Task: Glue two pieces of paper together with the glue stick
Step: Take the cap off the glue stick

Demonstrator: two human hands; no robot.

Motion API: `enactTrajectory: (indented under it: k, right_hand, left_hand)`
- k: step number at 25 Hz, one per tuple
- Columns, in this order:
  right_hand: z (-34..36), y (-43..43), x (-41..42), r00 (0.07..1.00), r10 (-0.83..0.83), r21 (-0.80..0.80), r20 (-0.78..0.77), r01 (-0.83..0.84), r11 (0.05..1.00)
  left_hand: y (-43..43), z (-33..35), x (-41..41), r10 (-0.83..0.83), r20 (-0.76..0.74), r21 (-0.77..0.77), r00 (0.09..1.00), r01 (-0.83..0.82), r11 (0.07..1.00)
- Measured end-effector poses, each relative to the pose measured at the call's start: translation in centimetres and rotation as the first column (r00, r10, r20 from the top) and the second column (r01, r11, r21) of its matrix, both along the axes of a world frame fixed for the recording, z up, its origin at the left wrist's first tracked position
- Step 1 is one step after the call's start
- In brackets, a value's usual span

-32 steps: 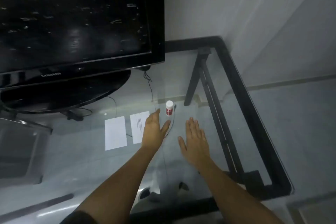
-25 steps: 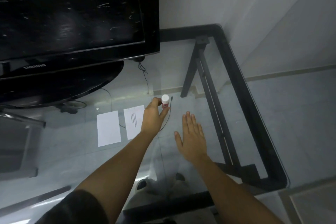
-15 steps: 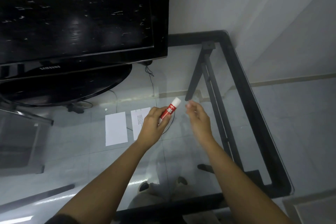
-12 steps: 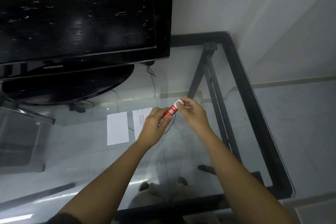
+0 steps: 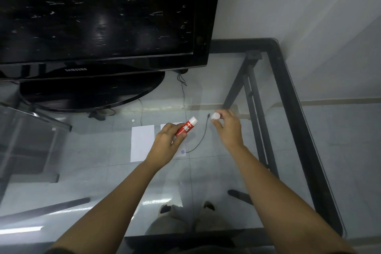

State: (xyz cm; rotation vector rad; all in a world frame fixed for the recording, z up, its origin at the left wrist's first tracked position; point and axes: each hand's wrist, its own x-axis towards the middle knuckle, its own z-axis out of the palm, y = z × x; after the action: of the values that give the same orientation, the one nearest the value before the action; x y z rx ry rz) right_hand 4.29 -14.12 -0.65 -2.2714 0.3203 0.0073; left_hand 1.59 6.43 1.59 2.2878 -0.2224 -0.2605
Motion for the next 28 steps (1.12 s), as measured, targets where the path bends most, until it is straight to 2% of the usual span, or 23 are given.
enactTrajectory:
  k: [2, 6, 8, 9, 11, 14, 18, 22, 23, 26, 28]
  right_hand:
    - [-0.9, 0.0, -0.2, 0.999, 0.046, -0.082, -0.024, -0.048, 0.995]
    - [-0.6, 0.4, -0.2, 0.99, 0.074, -0.086, -0.121, -0.085, 0.993]
    - [0.3, 0.7, -0.4, 0.991, 0.058, -0.091, -0.119, -0.069, 0.993]
    - [1.0, 1.0, -0.7, 0.997, 0.024, -0.05, -0.08, -0.028, 0.998]
    - [2.8, 2.0, -1.8, 0.999, -0.032, 0.149, -0.026, 0.035, 0.988]
    - [5.8, 4.2, -3.1, 0.997, 0.04, 0.459, -0.068, -0.004, 0.888]
    - [7.6, 5.4, -3.0, 0.998, 0.024, 0.618, -0.065, 0.021, 0.786]
    - [8.5, 5.9, -3.3, 0.994, 0.019, 0.693, -0.111, 0.064, 0.718]
    - [8.7, 6.0, -3.3, 0.995, 0.004, 0.706, -0.097, 0.066, 0.705]
    - [9.7, 6.5, -3.6, 0.997, -0.049, 0.715, -0.06, 0.077, 0.695]
    - [10.3, 7.0, -3.9, 0.996, -0.076, 0.705, -0.05, 0.09, 0.703]
  left_hand:
    - [0.3, 0.3, 0.2, 0.016, 0.017, -0.009, 1.0, -0.016, 1.0]
    - [0.6, 0.9, 0.3, 0.037, -0.004, -0.024, 0.999, -0.037, 0.999]
    - [0.6, 1.3, 0.2, 0.071, -0.053, -0.097, 0.996, -0.075, 0.992]
    - [0.5, 1.6, 0.2, 0.112, -0.097, -0.171, 0.989, -0.128, 0.977]
    - [0.4, 2.4, 0.2, 0.19, -0.164, -0.313, 0.968, -0.234, 0.921]
    - [0.1, 3.5, 0.0, 0.204, -0.151, -0.38, 0.967, -0.248, 0.891]
    - [-0.1, 4.6, -0.3, 0.167, -0.127, -0.427, 0.978, -0.206, 0.881]
    - [0.1, 5.4, -0.7, 0.136, -0.122, -0.467, 0.983, -0.178, 0.866]
    - [0.3, 5.5, -0.8, 0.13, -0.19, -0.51, 0.973, -0.211, 0.834]
    - [0.7, 5.9, -1.2, 0.024, -0.539, -0.658, 0.842, -0.439, 0.612]
    - [1.0, 6.4, -1.4, -0.013, -0.583, -0.697, 0.812, -0.492, 0.521]
